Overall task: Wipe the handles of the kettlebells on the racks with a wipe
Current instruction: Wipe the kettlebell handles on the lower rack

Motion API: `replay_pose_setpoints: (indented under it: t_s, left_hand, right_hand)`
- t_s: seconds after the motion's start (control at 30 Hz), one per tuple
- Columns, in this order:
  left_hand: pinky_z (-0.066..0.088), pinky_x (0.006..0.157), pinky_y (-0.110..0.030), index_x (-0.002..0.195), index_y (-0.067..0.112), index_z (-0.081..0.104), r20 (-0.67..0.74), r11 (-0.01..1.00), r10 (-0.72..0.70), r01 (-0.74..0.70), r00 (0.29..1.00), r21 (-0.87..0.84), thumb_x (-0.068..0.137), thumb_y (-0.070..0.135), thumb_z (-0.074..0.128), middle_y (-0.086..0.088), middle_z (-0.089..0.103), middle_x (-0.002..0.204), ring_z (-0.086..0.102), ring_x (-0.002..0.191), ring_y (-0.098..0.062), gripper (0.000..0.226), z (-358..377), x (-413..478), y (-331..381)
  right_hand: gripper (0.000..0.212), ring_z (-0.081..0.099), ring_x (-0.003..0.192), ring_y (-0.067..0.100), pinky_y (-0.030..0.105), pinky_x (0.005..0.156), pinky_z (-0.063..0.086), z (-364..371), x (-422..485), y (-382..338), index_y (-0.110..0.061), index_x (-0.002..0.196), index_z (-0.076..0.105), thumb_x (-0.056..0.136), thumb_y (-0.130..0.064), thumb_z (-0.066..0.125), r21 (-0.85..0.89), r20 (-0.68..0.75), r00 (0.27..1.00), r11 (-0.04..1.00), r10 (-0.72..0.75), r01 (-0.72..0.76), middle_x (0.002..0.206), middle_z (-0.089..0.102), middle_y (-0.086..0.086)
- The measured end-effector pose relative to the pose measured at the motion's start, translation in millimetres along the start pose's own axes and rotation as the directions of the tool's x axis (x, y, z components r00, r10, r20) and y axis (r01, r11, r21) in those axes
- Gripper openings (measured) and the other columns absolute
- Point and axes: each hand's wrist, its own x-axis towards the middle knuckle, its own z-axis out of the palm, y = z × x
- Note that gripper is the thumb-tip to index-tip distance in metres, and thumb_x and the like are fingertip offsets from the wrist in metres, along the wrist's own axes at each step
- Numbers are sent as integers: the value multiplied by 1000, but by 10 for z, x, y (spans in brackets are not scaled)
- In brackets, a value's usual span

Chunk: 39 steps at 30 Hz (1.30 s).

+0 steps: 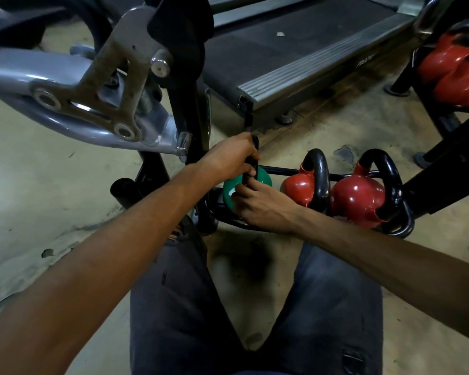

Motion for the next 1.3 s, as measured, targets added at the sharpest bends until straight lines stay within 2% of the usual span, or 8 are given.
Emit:
replay_pose_setpoints:
  t_s: [0.13,0.23,0.3,0.43,0.7,0.93,1.17,1.3]
  left_hand:
    - [44,103,-34,135,22,62,-20,999,7,-8,1000,-32,88,29,74,0,54,134,53,123,-18,49,63,-61,-20]
    - [32,116,-33,146,18,49,-25,998,-9,7,1000,-69,92,21,70,-1,44,153,41,140,-18,59,146,-196,-37]
    - [24,119,-32,152,20,41,-18,993,-31,28,999,-113,92,18,69,3,33,161,31,147,-15,66,220,-295,-54]
    - [28,121,-36,155,24,35,-19,991,-51,49,999,-127,91,18,71,9,25,163,28,148,-13,73,295,-326,-46]
    - [30,120,-30,153,28,38,-27,988,-81,77,996,-131,88,16,74,14,27,162,30,147,-9,75,317,-319,-34]
    - [42,112,-37,152,29,40,-68,991,-108,102,992,-88,87,10,69,11,36,159,40,142,-10,74,282,-346,22]
    - [39,115,-42,158,21,24,-172,956,-261,229,950,-182,86,27,77,3,29,163,36,145,-16,90,350,-455,-29]
    - [35,118,-37,158,20,24,-171,964,-249,227,953,-138,85,31,78,4,25,164,32,147,-15,92,346,-461,5]
  right_hand:
    - [21,50,94,16,22,79,41,44,-257,-222,-4,115,64,95,-11,64,425,-200,819,800,539,-423,108,56,10]
    - [12,46,87,-1,5,76,38,59,-121,-488,-8,106,59,95,-8,63,848,105,387,121,916,-517,106,54,2]
    - [5,52,87,-1,6,72,41,111,-54,-556,-12,105,54,102,-15,56,893,347,276,-225,897,-390,102,56,-1]
    - [18,61,91,11,17,67,48,216,89,-228,-11,118,54,107,-24,48,751,655,211,-655,725,-81,111,67,9]
    - [31,70,89,27,33,77,56,284,171,72,2,111,71,107,-12,44,523,790,295,-842,537,132,97,75,16]
    - [18,63,89,0,8,76,46,-18,383,-112,-15,115,66,104,-21,53,800,587,-29,-586,809,-131,100,67,-8]
    - [33,54,128,17,23,104,44,265,387,-131,-10,136,58,105,-16,48,915,194,162,-119,968,-385,139,58,8]
    - [20,61,109,31,32,89,45,304,618,630,-3,101,73,90,-10,57,716,203,522,238,829,-656,112,64,13]
